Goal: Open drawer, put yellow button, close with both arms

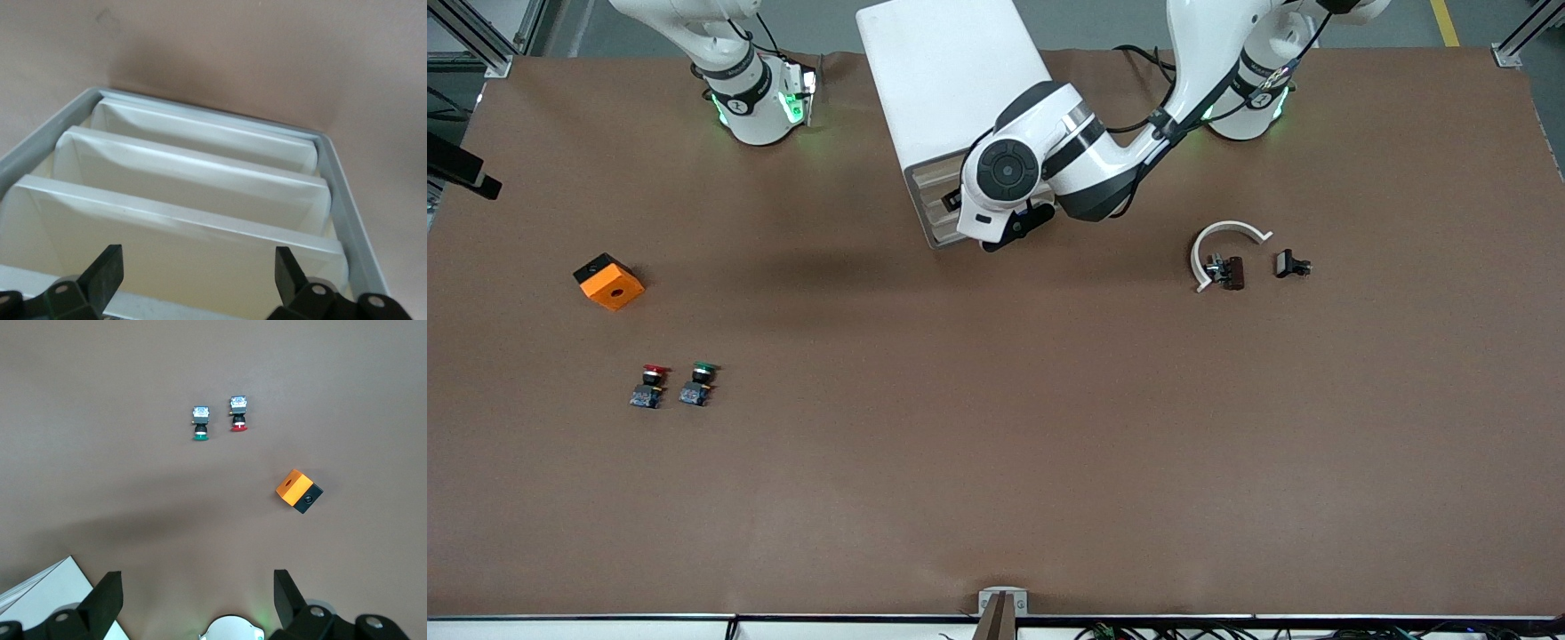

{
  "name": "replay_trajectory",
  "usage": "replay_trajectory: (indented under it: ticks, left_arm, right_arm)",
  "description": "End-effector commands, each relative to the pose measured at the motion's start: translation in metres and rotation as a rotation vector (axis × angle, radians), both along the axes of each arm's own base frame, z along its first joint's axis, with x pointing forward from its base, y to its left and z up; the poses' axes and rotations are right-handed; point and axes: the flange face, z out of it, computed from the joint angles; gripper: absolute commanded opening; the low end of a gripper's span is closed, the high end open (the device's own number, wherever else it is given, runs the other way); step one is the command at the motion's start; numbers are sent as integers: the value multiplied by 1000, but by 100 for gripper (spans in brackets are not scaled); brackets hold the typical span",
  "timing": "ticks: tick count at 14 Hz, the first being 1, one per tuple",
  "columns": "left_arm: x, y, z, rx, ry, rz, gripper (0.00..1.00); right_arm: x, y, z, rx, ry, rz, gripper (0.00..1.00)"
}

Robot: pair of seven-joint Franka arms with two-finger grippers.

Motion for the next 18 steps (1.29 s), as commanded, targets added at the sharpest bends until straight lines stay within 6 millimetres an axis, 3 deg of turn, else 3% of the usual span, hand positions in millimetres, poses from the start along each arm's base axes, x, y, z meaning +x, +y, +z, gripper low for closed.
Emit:
replay_trajectory:
  ticks: [1, 5, 8, 10, 11, 14, 18]
  left_arm:
    - [-13, -13, 1, -7, 45, 22, 100]
    - [-8, -11, 5, -8, 23, 19, 100]
    - [21, 2, 17, -6, -42, 39, 100]
    - [60, 25, 36, -13, -107, 83, 100]
    - [87, 45, 50, -22, -121, 126, 100]
    - [153, 103, 92, -59, -180, 246, 100]
    - [179, 161, 155, -27, -346, 303, 100]
  right_arm:
    - [-17, 12, 14, 8, -29, 17, 100]
    - [-25, 17, 6, -8, -47, 25, 100]
    - [-26, 27, 11, -13, -62, 37, 100]
    - [-25, 30, 12, -16, -66, 39, 100]
    - [-24, 37, 14, -21, -75, 51, 100]
    - [-25, 28, 15, -19, -78, 35, 100]
    - [-25, 33, 19, -21, -87, 42, 100]
